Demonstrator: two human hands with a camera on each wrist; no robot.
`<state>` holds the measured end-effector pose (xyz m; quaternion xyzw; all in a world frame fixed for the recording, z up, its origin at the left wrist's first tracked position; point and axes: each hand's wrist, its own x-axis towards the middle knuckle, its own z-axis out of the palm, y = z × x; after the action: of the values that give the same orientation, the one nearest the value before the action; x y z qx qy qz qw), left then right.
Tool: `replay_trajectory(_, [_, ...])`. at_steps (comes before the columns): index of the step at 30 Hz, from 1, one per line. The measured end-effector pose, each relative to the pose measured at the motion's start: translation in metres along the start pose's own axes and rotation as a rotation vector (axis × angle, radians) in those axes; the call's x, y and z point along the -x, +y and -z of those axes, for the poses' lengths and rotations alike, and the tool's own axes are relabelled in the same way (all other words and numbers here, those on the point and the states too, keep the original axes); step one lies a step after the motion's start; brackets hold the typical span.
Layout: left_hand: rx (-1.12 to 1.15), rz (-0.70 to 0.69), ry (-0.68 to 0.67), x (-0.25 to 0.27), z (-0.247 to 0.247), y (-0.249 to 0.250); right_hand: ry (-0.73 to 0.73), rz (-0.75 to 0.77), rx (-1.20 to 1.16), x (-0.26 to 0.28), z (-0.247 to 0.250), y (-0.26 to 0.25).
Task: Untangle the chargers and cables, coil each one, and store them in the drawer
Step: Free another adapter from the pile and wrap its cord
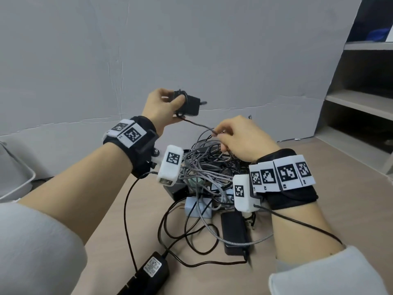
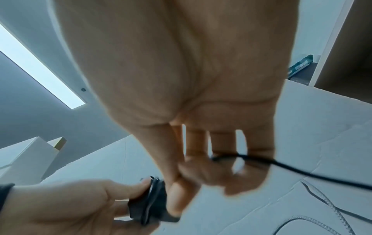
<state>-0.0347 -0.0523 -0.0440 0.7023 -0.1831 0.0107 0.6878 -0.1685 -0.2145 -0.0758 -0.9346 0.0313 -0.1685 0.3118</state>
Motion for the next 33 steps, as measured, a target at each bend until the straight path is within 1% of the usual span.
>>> replay_trajectory(2, [-0.184,-0.029,-0.124,0.003,0.000,-0.001,0.119,0.073,-0.062,-0.002,0.004,0.000])
replay_trajectory(4, [-0.297,-0.034,-0.298,0.011,0.001,-0.001,0.223,0.116,-0.118,-0.004,0.009,0.001])
replay_trajectory(6, [-0.329,-0.024,-0.470,0.020,0.001,-0.001,0.315,0.136,-0.122,-0.003,0.012,0.003])
replay_trajectory(8, [-0.279,0.015,-0.599,0.028,0.001,-0.001,0.368,0.139,-0.114,-0.002,0.014,0.005])
replay_trajectory(10, [-0.196,0.065,-0.665,0.033,0.001,0.001,0.377,0.126,-0.119,-0.003,0.014,0.008])
replay_trajectory(14, [-0.041,0.154,-0.723,0.039,0.004,0.008,0.363,0.106,-0.161,-0.005,0.014,0.013])
replay_trajectory(18, [-0.033,0.179,-0.808,0.038,0.010,0.009,0.319,0.118,-0.200,-0.005,0.012,0.015])
replay_trajectory(20, [-0.003,0.159,-0.825,0.035,0.012,0.007,0.294,0.120,-0.217,-0.006,0.010,0.015])
replay_trajectory(22, [0.038,0.122,-0.815,0.034,0.011,0.004,0.239,0.118,-0.170,-0.005,0.008,0.016])
replay_trajectory(25, [0.234,0.100,-0.795,0.033,0.007,0.000,0.129,0.102,-0.112,-0.004,0.005,0.016])
replay_trajectory(30, [0.577,0.088,-0.662,0.031,-0.002,0.008,0.094,-0.014,-0.067,-0.010,0.000,0.020])
replay_trajectory(32, [0.680,0.121,-0.555,0.030,-0.009,0.015,0.070,-0.031,-0.041,-0.011,-0.002,0.020])
replay_trajectory(33, [0.694,0.142,-0.489,0.029,-0.013,0.017,0.044,-0.027,-0.034,-0.010,-0.003,0.018])
